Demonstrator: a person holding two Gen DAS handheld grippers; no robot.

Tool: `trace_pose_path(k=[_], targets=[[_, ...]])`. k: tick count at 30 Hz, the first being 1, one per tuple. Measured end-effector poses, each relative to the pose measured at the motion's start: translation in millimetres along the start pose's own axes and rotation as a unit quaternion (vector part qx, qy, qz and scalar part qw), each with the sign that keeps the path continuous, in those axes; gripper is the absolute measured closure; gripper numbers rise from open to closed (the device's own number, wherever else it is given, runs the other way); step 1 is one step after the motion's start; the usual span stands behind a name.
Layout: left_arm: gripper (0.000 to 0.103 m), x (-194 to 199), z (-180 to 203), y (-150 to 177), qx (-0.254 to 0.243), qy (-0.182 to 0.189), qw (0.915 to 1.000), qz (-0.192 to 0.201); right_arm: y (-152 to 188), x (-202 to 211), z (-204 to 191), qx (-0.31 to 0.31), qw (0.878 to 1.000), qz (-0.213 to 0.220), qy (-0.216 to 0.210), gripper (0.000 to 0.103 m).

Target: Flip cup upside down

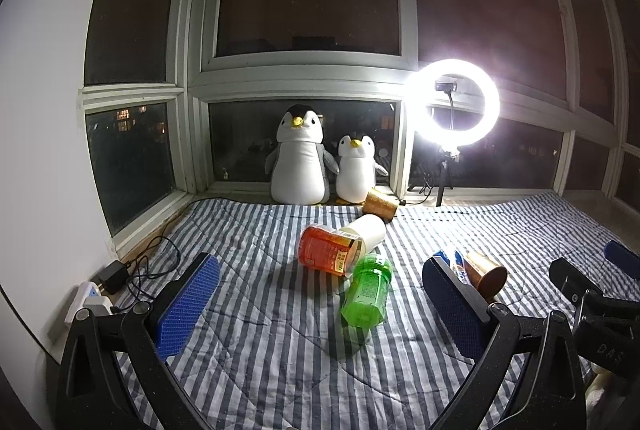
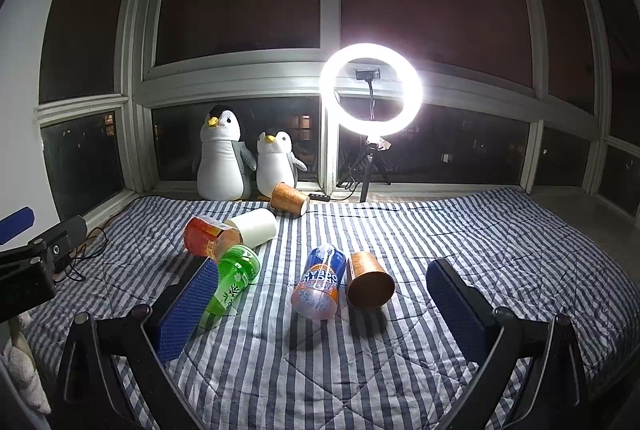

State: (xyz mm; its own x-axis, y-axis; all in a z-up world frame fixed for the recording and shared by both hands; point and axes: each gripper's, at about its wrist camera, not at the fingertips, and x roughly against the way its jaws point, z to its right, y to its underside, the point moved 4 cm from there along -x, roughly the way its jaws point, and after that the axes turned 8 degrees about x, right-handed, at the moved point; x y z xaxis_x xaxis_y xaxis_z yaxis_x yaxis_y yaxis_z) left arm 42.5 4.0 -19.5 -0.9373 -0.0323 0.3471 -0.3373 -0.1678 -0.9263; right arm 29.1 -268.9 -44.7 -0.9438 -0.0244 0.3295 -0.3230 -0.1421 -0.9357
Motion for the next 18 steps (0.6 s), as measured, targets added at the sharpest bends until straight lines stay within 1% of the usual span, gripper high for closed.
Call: trace_pose_path(k=[1, 18], targets=[[0.000, 0.1, 0.1, 0.3, 0.000, 0.000, 1.0000, 0.000, 4.1, 2.0, -1.8, 0.000, 1.000, 0.001, 0.000, 0.000], [0.000, -1.9, 2.0, 2.8, -0.003, 0.005, 1.0000, -0.005, 6.3, -0.3, -2.4, 0.003, 1.000, -0.006, 0.000, 0.000]])
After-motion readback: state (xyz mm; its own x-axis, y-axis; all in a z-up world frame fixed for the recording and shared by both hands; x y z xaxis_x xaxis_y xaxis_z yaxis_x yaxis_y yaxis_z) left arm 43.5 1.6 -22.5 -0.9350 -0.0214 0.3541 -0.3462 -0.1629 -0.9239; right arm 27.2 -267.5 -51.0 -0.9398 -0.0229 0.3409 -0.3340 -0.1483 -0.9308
